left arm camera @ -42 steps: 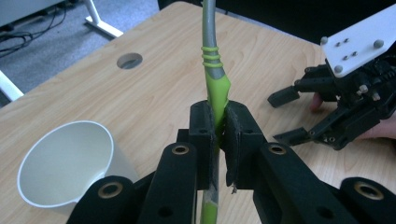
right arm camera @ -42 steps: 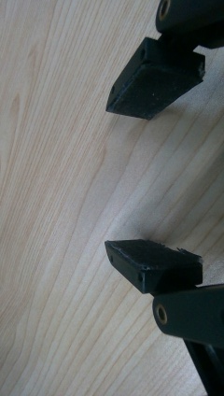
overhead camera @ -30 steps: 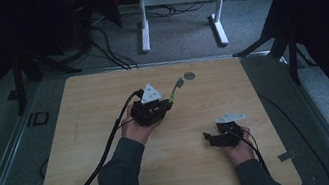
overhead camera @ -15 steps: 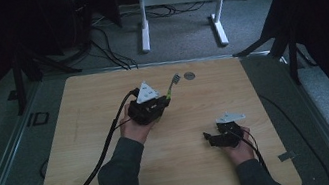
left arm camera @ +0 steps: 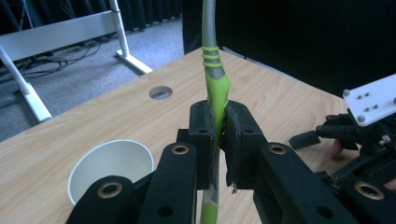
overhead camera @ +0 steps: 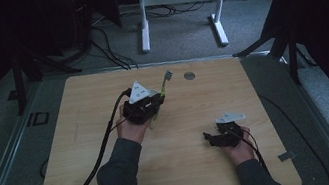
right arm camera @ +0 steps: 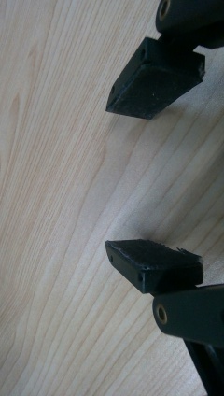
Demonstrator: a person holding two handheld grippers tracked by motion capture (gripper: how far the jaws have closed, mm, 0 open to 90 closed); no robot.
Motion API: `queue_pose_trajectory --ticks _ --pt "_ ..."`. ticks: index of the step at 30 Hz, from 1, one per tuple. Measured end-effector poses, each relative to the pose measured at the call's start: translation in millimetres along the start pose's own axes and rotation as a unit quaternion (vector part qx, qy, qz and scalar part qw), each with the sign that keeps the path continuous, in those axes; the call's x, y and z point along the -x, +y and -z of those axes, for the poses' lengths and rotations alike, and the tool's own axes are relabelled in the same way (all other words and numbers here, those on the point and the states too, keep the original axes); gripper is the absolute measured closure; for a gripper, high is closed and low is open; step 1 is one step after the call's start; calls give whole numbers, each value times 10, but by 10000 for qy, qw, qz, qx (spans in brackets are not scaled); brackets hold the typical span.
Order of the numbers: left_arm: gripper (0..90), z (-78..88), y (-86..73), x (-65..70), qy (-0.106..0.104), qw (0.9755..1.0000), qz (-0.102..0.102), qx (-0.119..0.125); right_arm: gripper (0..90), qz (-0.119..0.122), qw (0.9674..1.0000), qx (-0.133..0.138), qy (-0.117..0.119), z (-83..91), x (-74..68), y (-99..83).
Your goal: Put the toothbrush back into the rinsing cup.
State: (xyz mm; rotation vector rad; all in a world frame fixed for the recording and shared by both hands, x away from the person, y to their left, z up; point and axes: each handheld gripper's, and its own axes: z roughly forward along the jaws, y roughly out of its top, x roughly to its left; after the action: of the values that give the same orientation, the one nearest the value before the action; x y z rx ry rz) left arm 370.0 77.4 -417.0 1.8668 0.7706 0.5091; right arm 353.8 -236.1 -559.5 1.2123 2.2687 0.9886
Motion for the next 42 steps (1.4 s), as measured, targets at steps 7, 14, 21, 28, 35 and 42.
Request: queue_pose_trajectory --ticks 7,14,21,28,35,42 --pt "827 20 11 -9 95 9996 59 241 279 0 10000 1 0 0 0 0" --pt "827 17 -6 -34 153 9994 57 310 279 1 10000 1 0 0 0 0" --pt "827 56 -63 -113 134 9983 218 522 279 3 10000 1 -1 0 1 0" --pt "827 94 -152 -209 114 9963 455 716 279 2 10000 0 0 0 0 0" --pt "827 103 -179 -242 107 9953 525 808 279 1 10000 -1 0 0 0 0" --pt "826 102 -180 -258 118 9949 528 857 279 1 10000 -1 0 0 0 0"
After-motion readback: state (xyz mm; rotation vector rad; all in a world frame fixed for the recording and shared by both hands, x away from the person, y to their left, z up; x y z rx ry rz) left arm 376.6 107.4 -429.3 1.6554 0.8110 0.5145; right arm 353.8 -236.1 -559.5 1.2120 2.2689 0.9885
